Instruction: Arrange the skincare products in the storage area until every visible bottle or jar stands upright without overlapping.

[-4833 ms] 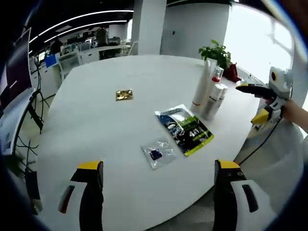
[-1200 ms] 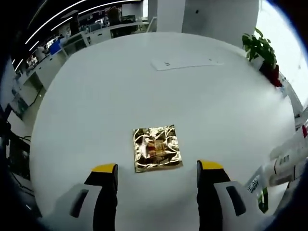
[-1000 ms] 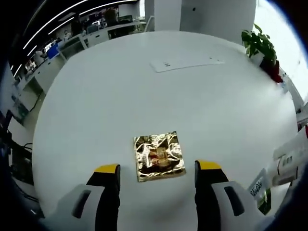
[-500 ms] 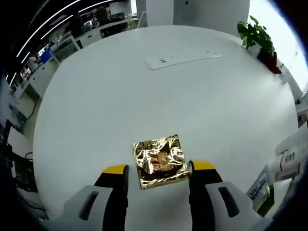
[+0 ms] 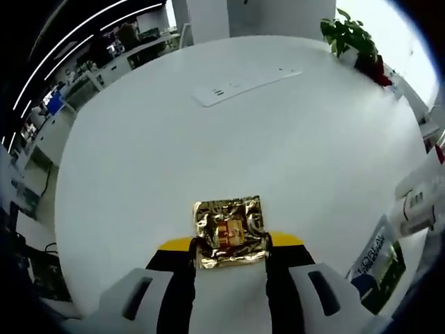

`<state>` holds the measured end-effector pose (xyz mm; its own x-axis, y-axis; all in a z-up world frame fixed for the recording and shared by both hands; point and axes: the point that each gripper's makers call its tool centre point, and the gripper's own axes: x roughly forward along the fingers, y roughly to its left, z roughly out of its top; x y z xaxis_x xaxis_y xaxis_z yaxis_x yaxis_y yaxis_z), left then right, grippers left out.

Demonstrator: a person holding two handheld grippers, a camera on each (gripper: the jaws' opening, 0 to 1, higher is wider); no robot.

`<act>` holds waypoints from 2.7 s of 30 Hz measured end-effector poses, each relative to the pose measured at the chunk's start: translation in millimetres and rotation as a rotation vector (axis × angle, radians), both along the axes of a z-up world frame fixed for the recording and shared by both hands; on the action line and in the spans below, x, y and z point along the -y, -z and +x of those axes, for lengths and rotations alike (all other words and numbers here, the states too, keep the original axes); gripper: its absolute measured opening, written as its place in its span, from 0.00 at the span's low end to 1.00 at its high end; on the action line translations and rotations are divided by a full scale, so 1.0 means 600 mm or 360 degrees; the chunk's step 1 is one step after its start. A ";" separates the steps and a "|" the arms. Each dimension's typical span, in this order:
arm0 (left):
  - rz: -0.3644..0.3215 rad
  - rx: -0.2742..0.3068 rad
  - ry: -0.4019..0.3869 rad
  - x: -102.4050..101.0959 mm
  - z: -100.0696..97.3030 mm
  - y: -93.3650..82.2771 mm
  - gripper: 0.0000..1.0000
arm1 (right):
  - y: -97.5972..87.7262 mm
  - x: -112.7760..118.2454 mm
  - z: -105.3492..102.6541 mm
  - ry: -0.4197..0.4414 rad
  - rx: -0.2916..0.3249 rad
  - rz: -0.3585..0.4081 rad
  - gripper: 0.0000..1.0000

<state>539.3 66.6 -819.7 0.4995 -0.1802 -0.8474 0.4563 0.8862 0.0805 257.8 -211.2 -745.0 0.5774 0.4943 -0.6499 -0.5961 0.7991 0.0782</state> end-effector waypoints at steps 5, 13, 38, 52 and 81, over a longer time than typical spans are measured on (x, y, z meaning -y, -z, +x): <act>0.0001 0.0024 0.0038 0.002 -0.005 -0.011 0.38 | -0.003 -0.002 0.000 -0.0010 0.0015 0.0004 0.96; 0.0023 0.0063 0.0135 0.008 -0.041 -0.043 0.38 | -0.017 -0.011 -0.001 -0.0047 0.0064 0.0016 0.92; 0.0091 0.0156 0.0440 0.035 -0.176 -0.126 0.38 | -0.067 -0.038 0.000 -0.0192 0.0312 -0.0024 0.72; 0.0089 0.0245 0.0773 0.075 -0.307 -0.173 0.38 | -0.114 -0.101 -0.051 -0.0367 0.0336 0.0104 0.61; -0.0021 0.0400 0.1449 0.185 -0.496 -0.236 0.39 | -0.130 -0.231 -0.027 -0.0248 -0.0151 0.0849 0.25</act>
